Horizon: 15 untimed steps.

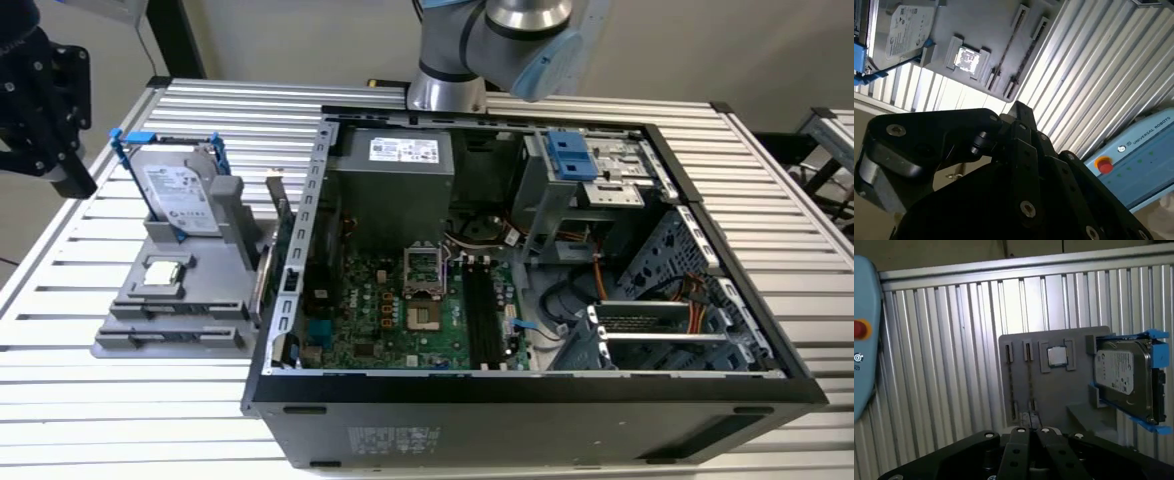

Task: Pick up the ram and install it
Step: 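Pick up the ram and move it above insertion slot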

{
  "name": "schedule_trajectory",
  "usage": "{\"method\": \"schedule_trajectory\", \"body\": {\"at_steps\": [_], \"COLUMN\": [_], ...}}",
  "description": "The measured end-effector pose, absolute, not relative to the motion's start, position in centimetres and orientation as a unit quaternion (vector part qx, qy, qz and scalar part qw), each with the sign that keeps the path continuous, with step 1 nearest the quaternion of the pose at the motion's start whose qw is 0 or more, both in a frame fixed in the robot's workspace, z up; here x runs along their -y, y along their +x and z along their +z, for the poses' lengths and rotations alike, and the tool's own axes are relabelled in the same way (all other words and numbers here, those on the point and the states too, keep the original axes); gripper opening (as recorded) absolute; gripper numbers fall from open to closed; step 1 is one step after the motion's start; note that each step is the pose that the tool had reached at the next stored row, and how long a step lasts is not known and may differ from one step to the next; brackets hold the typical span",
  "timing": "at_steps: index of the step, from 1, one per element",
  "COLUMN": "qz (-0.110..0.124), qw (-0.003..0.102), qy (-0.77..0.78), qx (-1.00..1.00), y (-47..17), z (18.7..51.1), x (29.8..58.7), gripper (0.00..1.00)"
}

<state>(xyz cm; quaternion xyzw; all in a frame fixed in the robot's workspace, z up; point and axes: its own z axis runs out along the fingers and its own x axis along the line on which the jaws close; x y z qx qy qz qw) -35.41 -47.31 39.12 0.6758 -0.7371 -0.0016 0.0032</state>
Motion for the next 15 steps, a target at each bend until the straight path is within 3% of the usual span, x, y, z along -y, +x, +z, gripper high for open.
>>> {"method": "schedule_trajectory", "body": {"at_steps": [15], "qz": [-0.001], "qw": [0.003], "qy": [0.737], "qx": [0.676], "y": [-35.4], "z": [39.08], "x": [47.3], "gripper": [0.0]}}
